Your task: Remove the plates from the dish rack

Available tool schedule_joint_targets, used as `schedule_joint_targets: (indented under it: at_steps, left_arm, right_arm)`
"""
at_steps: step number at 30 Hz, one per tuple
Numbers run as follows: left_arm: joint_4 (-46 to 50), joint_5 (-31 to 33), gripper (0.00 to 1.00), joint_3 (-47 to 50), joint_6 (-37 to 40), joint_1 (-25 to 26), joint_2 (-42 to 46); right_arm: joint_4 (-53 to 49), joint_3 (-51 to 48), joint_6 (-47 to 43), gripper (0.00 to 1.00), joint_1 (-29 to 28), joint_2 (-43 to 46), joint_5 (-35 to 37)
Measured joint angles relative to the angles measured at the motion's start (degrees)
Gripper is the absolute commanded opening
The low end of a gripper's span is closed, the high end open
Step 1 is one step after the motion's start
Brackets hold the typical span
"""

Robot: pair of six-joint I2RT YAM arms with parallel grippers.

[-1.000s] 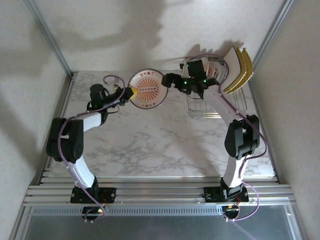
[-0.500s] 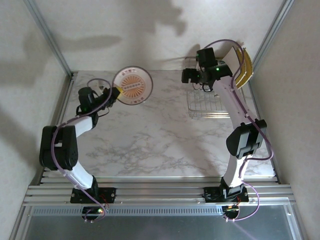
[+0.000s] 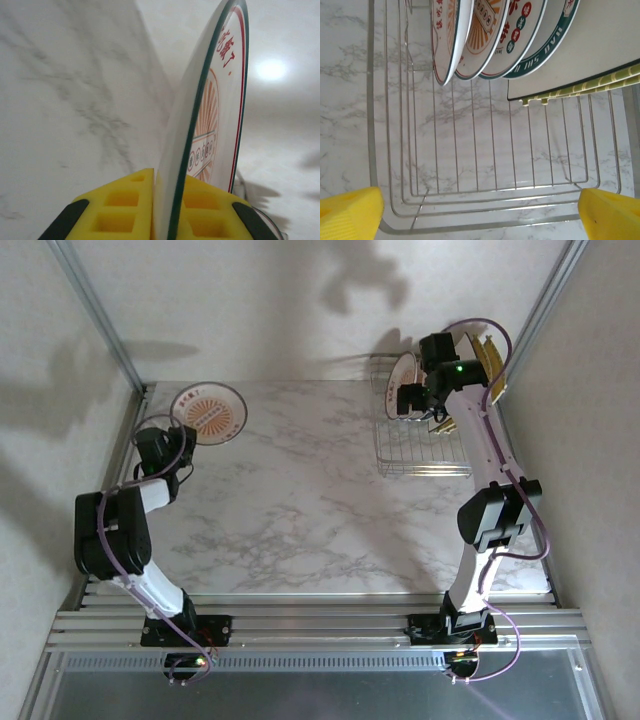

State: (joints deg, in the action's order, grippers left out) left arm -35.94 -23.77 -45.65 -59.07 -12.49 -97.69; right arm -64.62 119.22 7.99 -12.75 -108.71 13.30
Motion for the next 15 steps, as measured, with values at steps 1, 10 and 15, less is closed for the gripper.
schedule_joint_targets:
  at_steps: [1, 10, 15]
  left_arm:
    - [0.2, 0.7, 0.00, 0.0, -0.2, 0.0, -0.9]
    - [0.0, 6.5, 0.00, -2.4, -1.2, -1.8, -7.2]
    - [0.2, 8.1, 0.00, -7.2, -1.0, -2.3, -12.4]
  right_arm:
    - [-0.3, 0.0, -0.2, 0.99, 0.1, 0.0, 0.0]
    - [-2.1, -0.3, -1.2, 0.99, 0.5, 0.0, 0.0]
    - [-2.3, -0.7, -1.3, 0.99, 0.5, 0.1, 0.0]
